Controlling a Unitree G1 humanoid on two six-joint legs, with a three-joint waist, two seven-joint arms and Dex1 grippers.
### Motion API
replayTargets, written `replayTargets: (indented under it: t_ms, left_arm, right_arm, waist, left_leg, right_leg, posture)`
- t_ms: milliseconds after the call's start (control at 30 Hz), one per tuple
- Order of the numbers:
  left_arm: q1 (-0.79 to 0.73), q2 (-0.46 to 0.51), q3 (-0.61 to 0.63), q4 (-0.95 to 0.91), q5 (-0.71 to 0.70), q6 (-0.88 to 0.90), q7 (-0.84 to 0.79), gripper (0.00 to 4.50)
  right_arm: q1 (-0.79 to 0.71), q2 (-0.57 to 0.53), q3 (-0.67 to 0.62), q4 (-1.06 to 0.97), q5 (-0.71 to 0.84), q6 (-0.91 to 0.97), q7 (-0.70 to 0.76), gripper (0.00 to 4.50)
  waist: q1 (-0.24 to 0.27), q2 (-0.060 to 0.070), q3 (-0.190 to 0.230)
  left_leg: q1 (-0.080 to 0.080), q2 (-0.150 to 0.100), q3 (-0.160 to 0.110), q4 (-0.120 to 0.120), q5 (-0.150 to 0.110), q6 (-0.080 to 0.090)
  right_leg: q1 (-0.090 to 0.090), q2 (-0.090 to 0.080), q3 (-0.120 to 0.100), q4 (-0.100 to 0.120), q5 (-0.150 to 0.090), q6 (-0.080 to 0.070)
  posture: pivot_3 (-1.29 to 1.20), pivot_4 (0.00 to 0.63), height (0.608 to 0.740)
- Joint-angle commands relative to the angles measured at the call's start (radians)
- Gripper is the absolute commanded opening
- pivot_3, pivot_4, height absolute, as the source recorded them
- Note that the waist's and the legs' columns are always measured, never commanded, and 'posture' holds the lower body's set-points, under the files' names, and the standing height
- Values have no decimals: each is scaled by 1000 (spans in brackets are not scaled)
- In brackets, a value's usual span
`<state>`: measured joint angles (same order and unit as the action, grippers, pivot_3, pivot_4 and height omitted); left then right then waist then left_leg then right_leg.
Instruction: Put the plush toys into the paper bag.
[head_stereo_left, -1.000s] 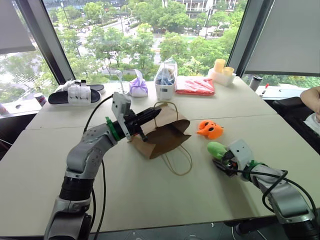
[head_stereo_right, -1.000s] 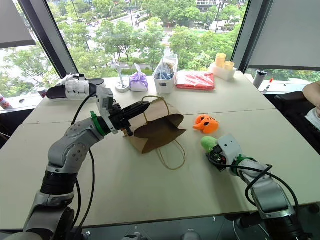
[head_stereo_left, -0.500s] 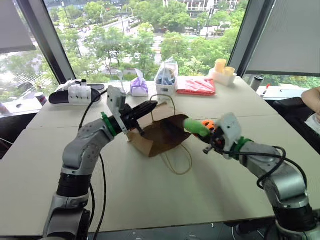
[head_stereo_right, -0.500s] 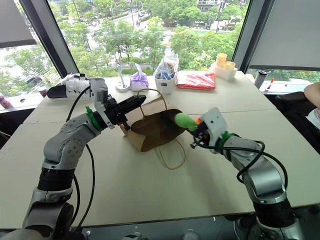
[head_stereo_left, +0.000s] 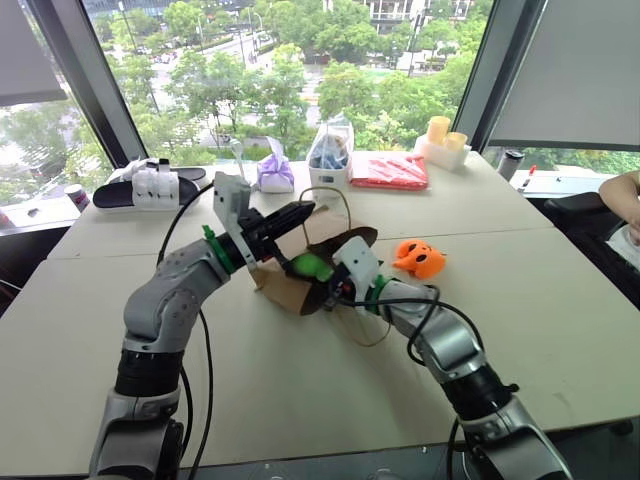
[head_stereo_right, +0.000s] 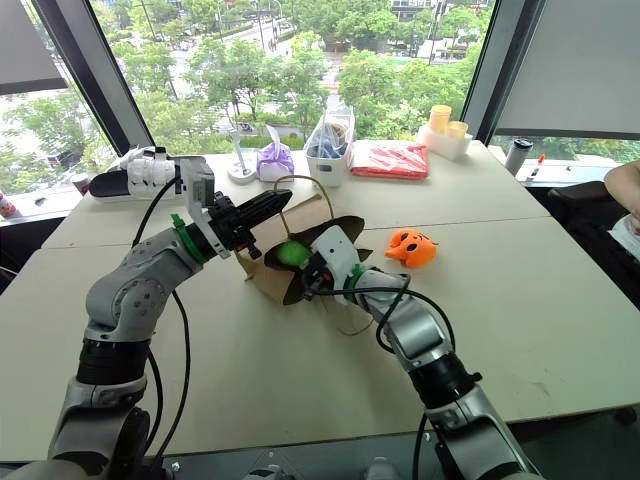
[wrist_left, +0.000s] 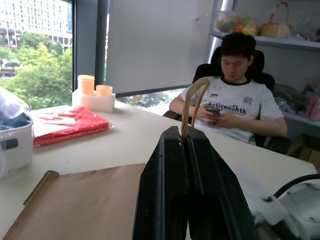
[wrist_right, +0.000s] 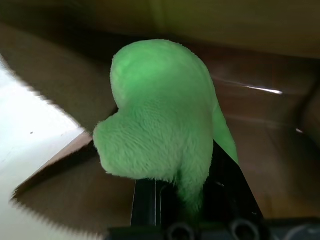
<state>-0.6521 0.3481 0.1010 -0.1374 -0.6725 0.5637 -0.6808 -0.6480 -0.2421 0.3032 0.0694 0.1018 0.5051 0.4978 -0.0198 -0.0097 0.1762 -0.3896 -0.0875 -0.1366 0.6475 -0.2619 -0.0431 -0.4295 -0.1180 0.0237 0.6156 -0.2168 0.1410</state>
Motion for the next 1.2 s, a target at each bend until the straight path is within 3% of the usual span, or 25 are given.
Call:
replayTargets:
  t_ms: [33, 167, 200, 233, 433, 600, 700, 833, 967, 1200]
  left_arm:
    - [4, -10, 11, -74, -31, 12, 24, 0]
    - [-2, -25, 25, -96, -55, 26, 56, 0]
    - [-2, -25, 28, -98, -59, 29, 60, 0]
    - [-2, -24, 29, -99, -63, 32, 63, 0]
    - [-4, -18, 27, -86, -69, 31, 62, 0]
    - [-10, -8, 24, -60, -58, 21, 50, 0]
    - [-12, -1, 24, -43, -52, 13, 40, 0]
    - [-12, 7, 25, -31, -49, 6, 29, 0]
    - [-12, 9, 26, -25, -46, 3, 20, 0]
    - [-14, 6, 16, -17, -35, -4, 12, 0]
  right_arm:
    - [-59, 39, 11, 99, -33, -111, 14, 22]
    - [-111, 89, 6, 240, -57, -199, 21, 22]
    - [-119, 99, 3, 261, -61, -213, 21, 887]
    - [-125, 111, -4, 275, -58, -219, 24, 1165]
    - [-128, 127, -13, 251, -67, -216, 28, 4330]
    - [-70, 62, -37, 26, -40, -102, 68, 4451]
    - [15, -84, -122, -285, 39, 74, 140, 4451]
    - [82, -230, -282, -483, 157, 242, 177, 4451]
    - [120, -323, -424, -398, 162, 259, 140, 4451]
    - [98, -330, -350, 28, 20, -46, 100, 4451]
  waist:
    - [1, 0, 0]
    - [1, 0, 0]
    - [0, 0, 0]
    - [-1, 0, 0]
    - [-1, 0, 0]
    - [1, 0, 0]
    - [10, 0, 0]
    - [9, 0, 0]
    - [6, 0, 0]
    - [4, 1, 0]
  left_leg:
    - [0, 0, 0, 0, 0, 0]
    - [0, 0, 0, 0, 0, 0]
    - [0, 0, 0, 0, 0, 0]
    - [0, 0, 0, 0, 0, 0]
    - [0, 0, 0, 0, 0, -1]
    - [0, 0, 0, 0, 0, -1]
    - [-1, 0, -1, 0, 0, 0]
    - [-2, -1, -1, 1, -1, 3]
    - [0, 0, 0, 0, -3, 5]
    - [1, 0, 1, 0, -2, 4]
  right_leg:
    - [0, 0, 0, 0, 0, 0]
    - [0, 0, 0, 0, 0, 0]
    - [0, 0, 0, 0, 0, 0]
    - [0, 0, 0, 0, 0, 0]
    - [-1, 0, 0, 1, 0, 0]
    - [-1, 0, 0, 1, 0, 0]
    - [-1, 0, 0, 1, 0, 0]
    - [0, 0, 0, -1, 0, 0]
    - [0, 0, 0, 0, 0, 0]
    - [1, 0, 1, 0, 0, 0]
  posture:
    - [0, 150, 740]
    - [0, 150, 740]
    - [0, 150, 740]
    - [0, 150, 740]
    - [0, 150, 740]
    - [0, 150, 740]
    - [0, 150, 740]
    - [0, 150, 740]
    - [0, 150, 740]
    - [0, 150, 740]
